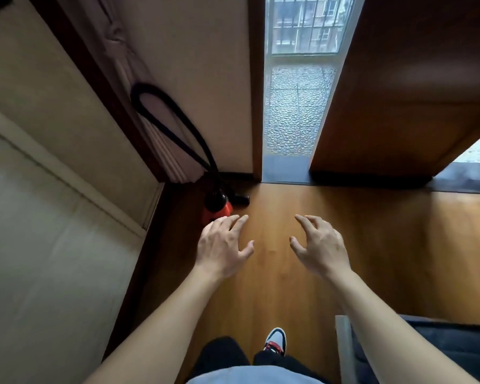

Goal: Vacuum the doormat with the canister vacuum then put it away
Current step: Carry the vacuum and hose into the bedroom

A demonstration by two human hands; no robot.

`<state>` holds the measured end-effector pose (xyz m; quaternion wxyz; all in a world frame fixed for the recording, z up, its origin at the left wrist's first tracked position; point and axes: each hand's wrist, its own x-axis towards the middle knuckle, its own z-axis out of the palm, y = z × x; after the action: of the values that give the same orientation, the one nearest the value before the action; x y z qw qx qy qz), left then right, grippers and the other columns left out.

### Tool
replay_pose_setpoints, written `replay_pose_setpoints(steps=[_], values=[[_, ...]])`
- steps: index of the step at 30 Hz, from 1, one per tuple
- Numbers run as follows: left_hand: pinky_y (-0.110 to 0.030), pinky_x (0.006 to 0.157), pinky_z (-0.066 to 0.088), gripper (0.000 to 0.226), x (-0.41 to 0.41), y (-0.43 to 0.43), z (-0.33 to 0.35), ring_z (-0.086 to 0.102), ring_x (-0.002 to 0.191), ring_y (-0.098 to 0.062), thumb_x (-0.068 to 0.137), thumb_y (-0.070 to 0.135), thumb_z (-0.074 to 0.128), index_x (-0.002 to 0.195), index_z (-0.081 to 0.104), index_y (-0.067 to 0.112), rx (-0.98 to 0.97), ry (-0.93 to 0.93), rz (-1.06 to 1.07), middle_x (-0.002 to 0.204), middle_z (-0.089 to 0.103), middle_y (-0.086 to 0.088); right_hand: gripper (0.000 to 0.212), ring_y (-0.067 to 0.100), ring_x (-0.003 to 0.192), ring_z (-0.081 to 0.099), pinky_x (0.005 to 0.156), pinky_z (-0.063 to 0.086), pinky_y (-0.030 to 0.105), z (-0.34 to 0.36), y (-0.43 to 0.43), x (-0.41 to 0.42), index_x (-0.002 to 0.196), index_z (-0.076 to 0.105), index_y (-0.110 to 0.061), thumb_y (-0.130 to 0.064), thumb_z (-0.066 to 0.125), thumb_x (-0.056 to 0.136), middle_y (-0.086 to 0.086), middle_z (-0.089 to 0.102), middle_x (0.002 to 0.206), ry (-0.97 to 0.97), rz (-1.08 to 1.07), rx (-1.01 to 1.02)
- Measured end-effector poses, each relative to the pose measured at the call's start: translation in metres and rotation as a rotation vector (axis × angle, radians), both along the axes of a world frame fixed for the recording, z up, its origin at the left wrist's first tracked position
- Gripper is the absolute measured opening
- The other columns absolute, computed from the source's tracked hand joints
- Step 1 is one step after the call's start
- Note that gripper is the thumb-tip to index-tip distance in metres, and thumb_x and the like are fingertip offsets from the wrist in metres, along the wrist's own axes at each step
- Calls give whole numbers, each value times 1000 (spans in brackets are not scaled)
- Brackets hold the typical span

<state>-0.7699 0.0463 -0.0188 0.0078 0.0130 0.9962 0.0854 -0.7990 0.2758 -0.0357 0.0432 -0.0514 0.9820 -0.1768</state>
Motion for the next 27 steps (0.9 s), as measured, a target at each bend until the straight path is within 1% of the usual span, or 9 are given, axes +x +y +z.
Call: replay_pose_setpoints(steps=[5, 12, 16, 20, 23, 27], values=[[-38, 115, 32, 65, -45, 8, -6, 40, 138, -14, 90, 61, 43, 148, 37, 33, -3, -20, 35, 149, 46, 7, 61, 21, 134, 49, 110, 41, 45, -5, 4, -53, 149, 45, -29, -52, 54, 94, 1, 52, 146, -23, 49, 9], [-39, 115, 33, 64, -118, 4, -24, 39, 139, -15, 91, 61, 40, 149, 35, 34, 39, -45, 102, 149, 45, 6, 60, 21, 132, 51, 108, 45, 44, -21, 0, -124, 147, 47, -32, -55, 55, 92, 0, 55, 144, -52, 82, 36], [-39, 112, 36, 63, -187, 0, -31, 43, 135, -16, 90, 60, 44, 147, 38, 33, 69, -12, 137, 146, 49, 6, 60, 23, 132, 52, 107, 47, 46, -21, 2, -193, 147, 48, -31, -54, 56, 92, 2, 55, 144, -44, 92, 65], [-38, 111, 36, 63, -267, 4, -37, 43, 134, -14, 89, 58, 46, 146, 40, 32, 98, -28, 135, 145, 49, 7, 60, 22, 133, 50, 110, 45, 44, -14, 4, -272, 148, 47, -29, -53, 55, 93, 2, 54, 145, -25, 117, 107], [-37, 110, 37, 63, -322, 0, -38, 44, 133, -14, 88, 58, 46, 145, 42, 32, 114, -38, 140, 143, 50, 8, 60, 22, 133, 50, 112, 41, 43, -6, 1, -331, 147, 49, -28, -50, 58, 92, 2, 55, 144, -10, 143, 150], [-36, 111, 35, 64, -377, -13, -33, 43, 134, -14, 88, 57, 46, 146, 41, 31, 95, -37, 157, 144, 49, 8, 62, 26, 134, 50, 113, 40, 45, 3, -13, -392, 147, 50, -26, -47, 63, 90, 4, 56, 143, 21, 203, 161]])
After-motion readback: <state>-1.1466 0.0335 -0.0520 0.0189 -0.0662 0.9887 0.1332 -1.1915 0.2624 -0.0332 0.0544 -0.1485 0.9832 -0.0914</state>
